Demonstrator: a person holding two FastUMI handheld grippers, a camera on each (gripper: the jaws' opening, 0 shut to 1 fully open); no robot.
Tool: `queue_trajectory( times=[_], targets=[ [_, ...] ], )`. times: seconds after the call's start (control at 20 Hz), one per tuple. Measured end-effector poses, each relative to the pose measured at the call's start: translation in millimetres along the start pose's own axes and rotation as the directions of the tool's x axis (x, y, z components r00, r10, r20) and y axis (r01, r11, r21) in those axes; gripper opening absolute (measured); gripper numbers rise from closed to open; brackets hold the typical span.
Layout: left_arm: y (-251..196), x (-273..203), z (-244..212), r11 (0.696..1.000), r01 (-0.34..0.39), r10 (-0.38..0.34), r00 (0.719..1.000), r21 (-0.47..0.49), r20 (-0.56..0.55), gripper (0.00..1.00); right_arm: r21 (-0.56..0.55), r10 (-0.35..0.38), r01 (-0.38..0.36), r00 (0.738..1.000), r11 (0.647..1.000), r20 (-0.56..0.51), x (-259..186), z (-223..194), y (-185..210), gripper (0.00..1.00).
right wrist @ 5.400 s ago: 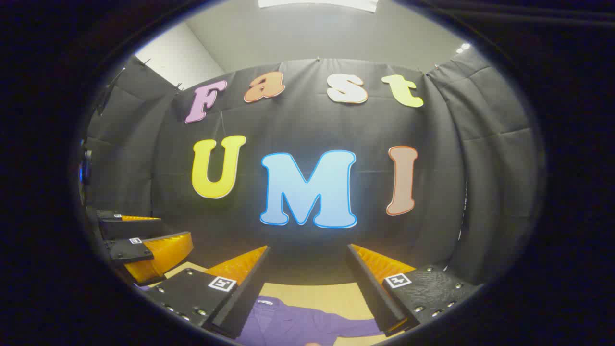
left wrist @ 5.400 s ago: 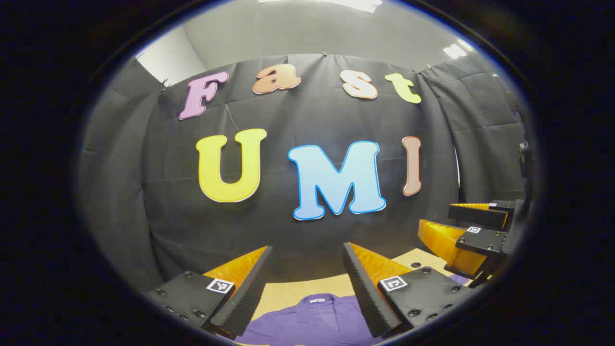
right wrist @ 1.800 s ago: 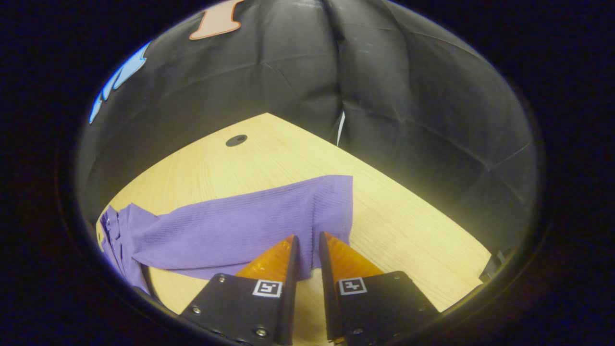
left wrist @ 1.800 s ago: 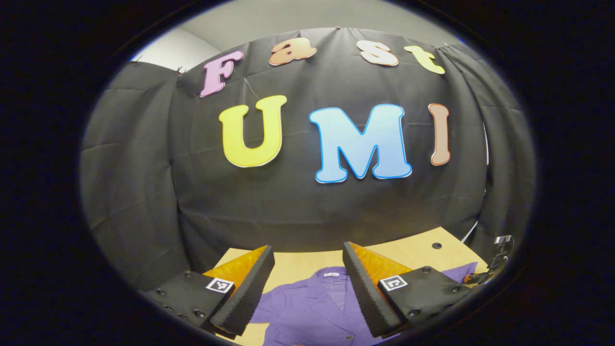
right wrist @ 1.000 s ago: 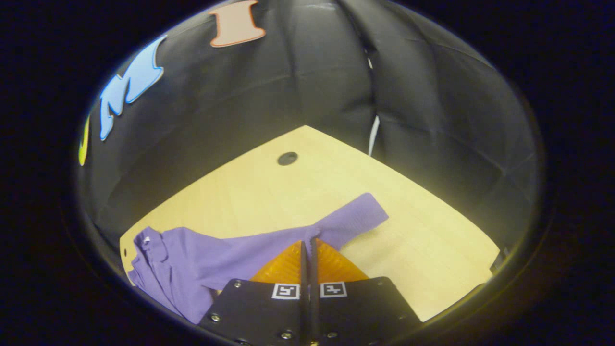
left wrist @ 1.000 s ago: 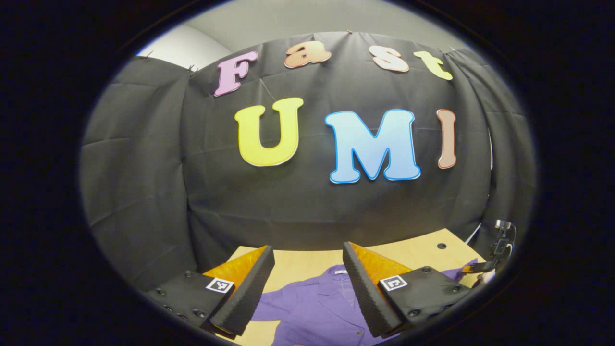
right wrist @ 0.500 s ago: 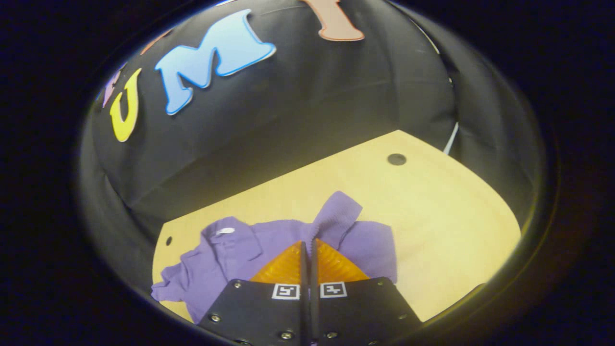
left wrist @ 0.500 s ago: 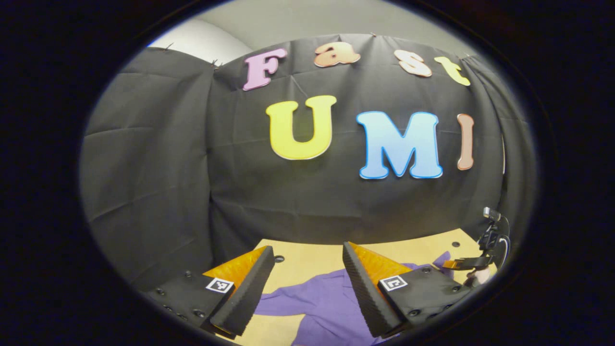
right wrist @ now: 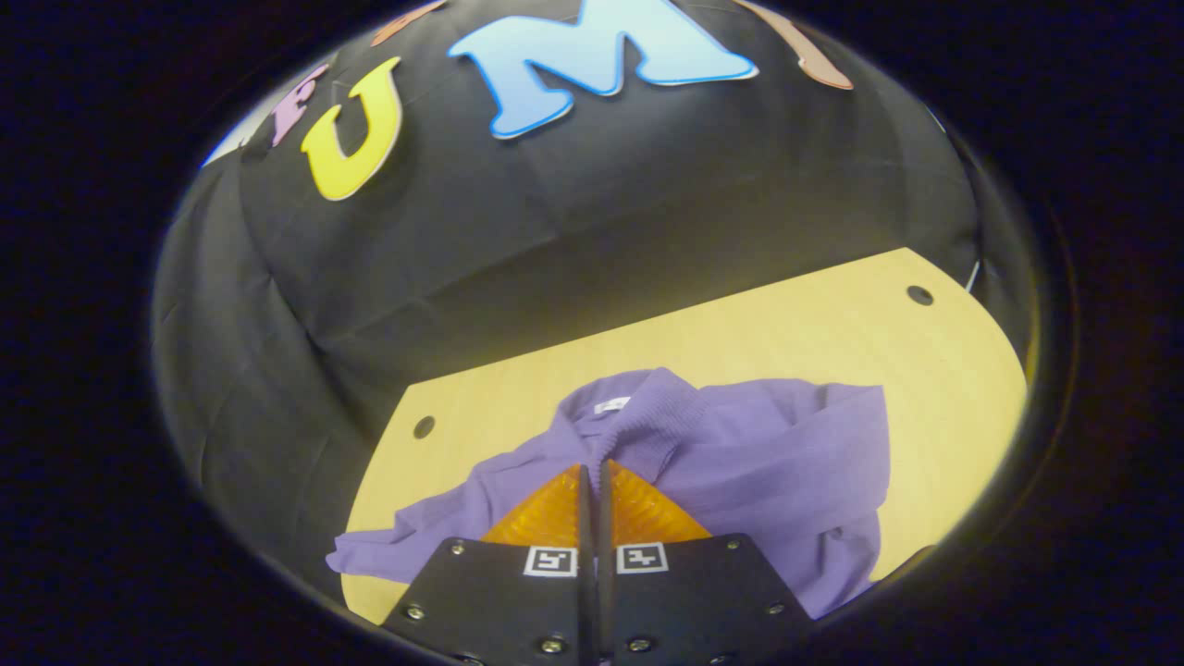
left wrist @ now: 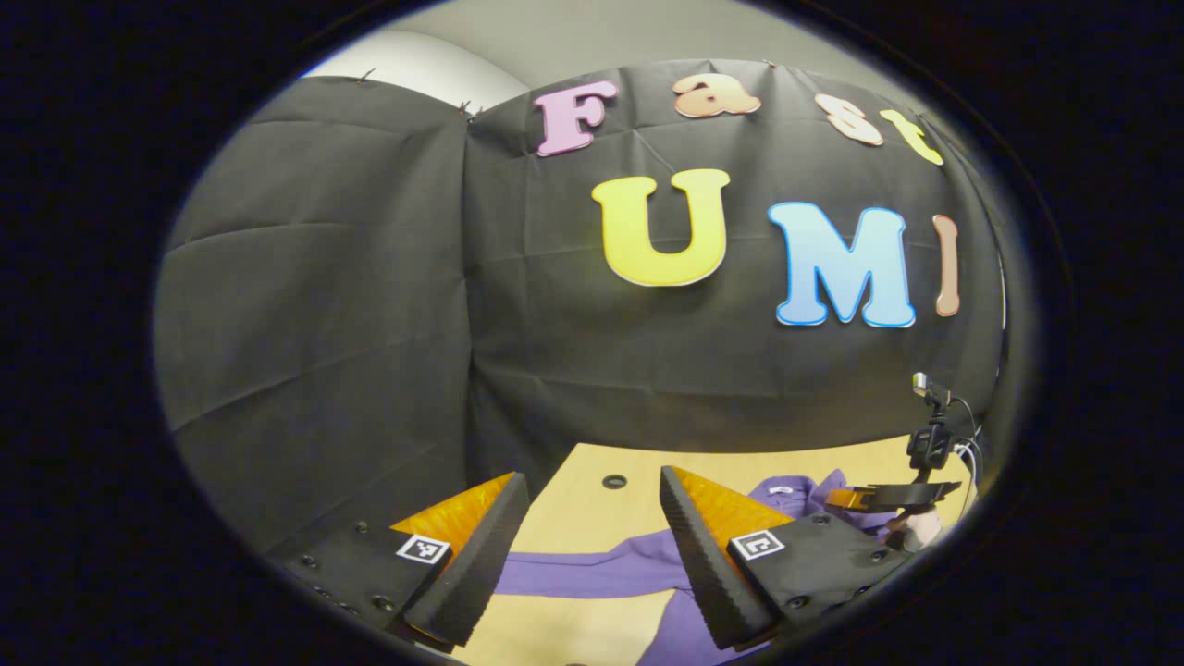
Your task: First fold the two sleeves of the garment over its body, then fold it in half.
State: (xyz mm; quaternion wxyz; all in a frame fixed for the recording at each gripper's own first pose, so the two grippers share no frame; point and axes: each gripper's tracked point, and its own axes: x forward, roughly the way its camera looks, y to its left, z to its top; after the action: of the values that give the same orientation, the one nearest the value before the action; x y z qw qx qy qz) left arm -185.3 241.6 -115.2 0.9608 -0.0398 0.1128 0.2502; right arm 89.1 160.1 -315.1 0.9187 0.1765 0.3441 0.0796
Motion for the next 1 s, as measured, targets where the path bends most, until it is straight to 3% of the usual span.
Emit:
queue_trajectory(
  times=[0.2,0.4,0.85,1.0],
  targets=[
    [44,16,-22,0.999,-0.039,0.039,0.999,0.003,-0.033,0.94,-0.075,0.071,-0.076,0.996,0.994,-0.059,24,-30,75,0.01],
    [85,33,-54,0.997,-0.073,0.072,0.995,-0.008,-0.075,0.95,-0.126,0.095,-0.111,0.987,0.986,-0.128,40,-69,112,0.01],
    [125,87,-154,0.999,-0.035,0.035,0.987,0.008,-0.159,0.94,-0.207,0.017,-0.068,0.971,0.976,-0.239,54,-123,111,0.03],
    [137,110,-192,0.999,-0.046,0.046,0.975,0.003,-0.219,0.96,-0.199,0.020,-0.079,0.959,0.977,-0.283,53,-136,112,0.11]
  ],
)
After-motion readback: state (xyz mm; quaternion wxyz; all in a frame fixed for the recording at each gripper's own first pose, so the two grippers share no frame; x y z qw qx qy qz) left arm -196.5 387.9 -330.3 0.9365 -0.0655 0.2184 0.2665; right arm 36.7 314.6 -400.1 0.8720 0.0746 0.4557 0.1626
